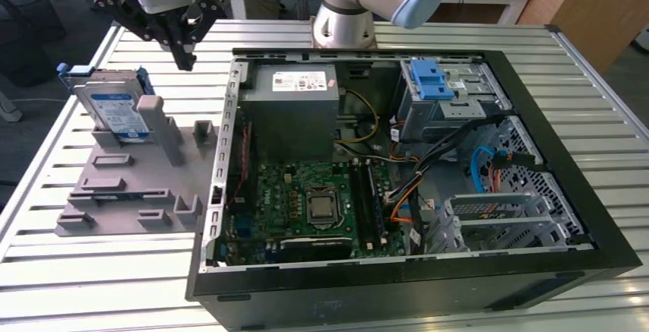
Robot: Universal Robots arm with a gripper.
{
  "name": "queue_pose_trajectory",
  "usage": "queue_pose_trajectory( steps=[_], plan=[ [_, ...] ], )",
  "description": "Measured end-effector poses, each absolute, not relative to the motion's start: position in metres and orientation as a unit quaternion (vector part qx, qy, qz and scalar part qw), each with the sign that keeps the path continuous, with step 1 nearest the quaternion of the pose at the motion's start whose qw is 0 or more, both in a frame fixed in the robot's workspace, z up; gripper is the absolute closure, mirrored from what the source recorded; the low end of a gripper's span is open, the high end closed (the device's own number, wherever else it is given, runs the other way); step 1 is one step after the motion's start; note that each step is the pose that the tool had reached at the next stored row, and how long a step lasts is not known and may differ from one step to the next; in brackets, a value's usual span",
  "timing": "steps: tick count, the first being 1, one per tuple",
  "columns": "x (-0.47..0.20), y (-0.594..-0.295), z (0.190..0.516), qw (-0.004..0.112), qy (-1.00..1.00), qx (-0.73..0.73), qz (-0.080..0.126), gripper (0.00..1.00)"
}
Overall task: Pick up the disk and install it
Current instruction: 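Reach for the disk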
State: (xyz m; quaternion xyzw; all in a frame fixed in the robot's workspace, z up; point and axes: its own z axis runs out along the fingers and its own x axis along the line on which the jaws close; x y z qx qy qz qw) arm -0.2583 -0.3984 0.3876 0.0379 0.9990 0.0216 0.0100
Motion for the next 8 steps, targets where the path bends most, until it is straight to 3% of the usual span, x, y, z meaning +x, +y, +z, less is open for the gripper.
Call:
queue_pose_trajectory(
  steps=[8],
  plan=[
    [-0.273,-0.395,0.387,0.01,0.999,0.038,0.022,0.89]
  ],
)
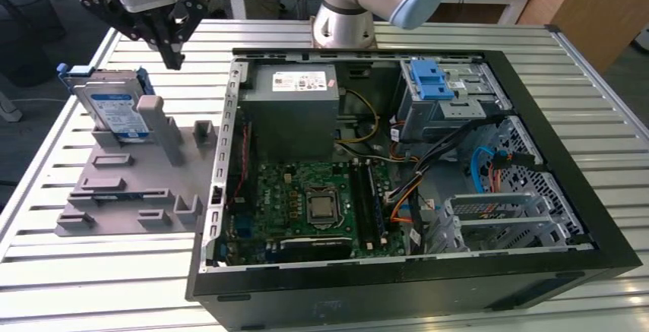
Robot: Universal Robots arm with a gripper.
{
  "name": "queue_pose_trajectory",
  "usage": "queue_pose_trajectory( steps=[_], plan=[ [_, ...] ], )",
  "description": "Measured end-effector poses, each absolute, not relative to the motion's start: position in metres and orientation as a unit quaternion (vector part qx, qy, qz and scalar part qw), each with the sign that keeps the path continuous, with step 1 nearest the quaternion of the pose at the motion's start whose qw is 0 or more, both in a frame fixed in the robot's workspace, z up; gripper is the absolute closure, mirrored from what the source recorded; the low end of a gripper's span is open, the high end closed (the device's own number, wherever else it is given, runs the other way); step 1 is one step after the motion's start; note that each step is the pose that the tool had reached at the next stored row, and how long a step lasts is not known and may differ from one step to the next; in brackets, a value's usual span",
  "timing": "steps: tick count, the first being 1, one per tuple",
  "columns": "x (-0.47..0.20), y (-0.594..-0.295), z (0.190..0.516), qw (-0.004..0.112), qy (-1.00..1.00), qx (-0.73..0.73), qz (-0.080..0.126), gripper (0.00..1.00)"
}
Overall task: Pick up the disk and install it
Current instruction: 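Reach for the disk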
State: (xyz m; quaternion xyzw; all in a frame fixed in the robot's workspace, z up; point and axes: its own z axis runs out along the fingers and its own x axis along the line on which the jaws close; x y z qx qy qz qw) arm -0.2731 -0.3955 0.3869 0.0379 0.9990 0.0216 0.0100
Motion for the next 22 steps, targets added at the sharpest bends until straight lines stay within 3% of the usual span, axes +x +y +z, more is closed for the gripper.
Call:
queue_pose_trajectory(
  steps=[22],
  plan=[
    [-0.325,-0.382,0.384,0.009,0.999,0.038,0.022,0.89]
  ],
)
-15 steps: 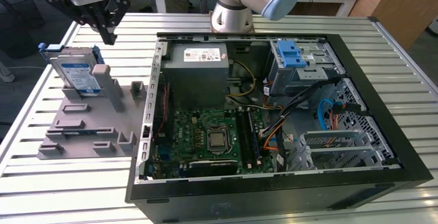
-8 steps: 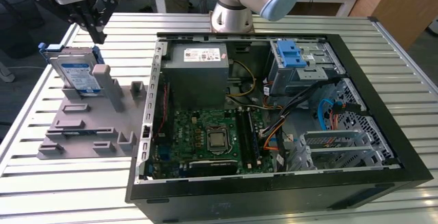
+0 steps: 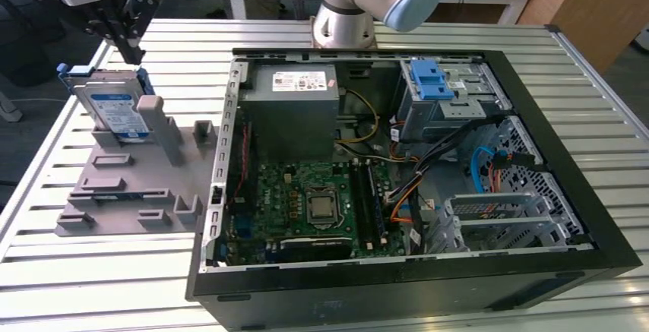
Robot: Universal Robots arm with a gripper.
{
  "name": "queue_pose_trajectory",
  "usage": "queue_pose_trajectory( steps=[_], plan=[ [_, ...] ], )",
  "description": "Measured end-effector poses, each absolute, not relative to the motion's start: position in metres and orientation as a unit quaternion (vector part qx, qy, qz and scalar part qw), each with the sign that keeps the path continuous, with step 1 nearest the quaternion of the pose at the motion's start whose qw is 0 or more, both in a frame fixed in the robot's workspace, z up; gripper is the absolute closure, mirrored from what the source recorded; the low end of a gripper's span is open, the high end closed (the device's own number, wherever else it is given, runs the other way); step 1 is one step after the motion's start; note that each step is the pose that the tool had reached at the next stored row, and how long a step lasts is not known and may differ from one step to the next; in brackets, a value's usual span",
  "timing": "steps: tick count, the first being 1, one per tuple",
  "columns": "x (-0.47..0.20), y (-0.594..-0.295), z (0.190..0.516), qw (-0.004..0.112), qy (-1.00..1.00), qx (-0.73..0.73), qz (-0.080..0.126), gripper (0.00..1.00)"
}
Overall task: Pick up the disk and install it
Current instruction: 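Reach for the disk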
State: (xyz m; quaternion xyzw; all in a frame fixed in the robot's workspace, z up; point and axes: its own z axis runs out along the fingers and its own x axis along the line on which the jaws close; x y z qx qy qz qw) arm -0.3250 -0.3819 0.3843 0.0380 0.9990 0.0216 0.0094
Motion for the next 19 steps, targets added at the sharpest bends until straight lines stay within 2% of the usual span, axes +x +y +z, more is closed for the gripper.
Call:
queue_pose_trajectory(
  steps=[19],
  plan=[
    [-0.375,-0.374,0.379,0.009,0.999,0.038,0.022,0.89]
  ],
)
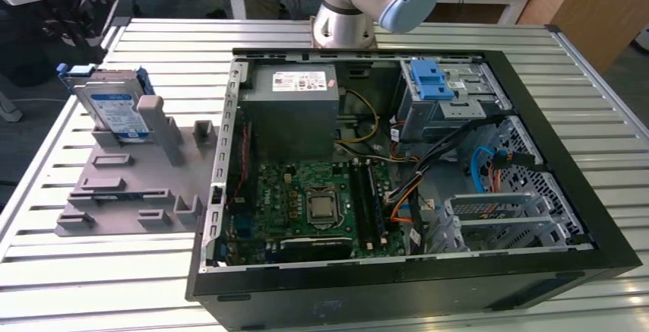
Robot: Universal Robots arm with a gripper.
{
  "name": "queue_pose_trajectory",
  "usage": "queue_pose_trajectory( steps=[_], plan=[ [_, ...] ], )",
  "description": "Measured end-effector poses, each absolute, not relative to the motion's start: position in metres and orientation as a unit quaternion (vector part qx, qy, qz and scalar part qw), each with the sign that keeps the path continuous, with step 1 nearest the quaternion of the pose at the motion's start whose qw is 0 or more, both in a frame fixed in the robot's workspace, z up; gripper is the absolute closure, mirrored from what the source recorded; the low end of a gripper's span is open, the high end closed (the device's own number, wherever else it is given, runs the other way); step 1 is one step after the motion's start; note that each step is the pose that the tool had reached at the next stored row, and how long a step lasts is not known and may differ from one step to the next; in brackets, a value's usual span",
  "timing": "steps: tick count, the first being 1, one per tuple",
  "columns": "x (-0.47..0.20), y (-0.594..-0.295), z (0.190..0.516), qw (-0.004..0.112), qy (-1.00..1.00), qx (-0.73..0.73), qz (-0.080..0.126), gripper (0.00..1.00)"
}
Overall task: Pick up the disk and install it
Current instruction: 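Reach for the disk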
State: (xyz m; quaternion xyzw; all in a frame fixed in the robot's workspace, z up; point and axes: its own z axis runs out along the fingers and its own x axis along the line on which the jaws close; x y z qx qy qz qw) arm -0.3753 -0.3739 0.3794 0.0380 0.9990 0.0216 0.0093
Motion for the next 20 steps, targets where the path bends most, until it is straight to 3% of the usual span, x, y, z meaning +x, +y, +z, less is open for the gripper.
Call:
queue_pose_trajectory(
  steps=[20],
  plan=[
    [-0.42,-0.354,0.372,0.008,0.999,0.038,0.022,0.89]
  ],
)
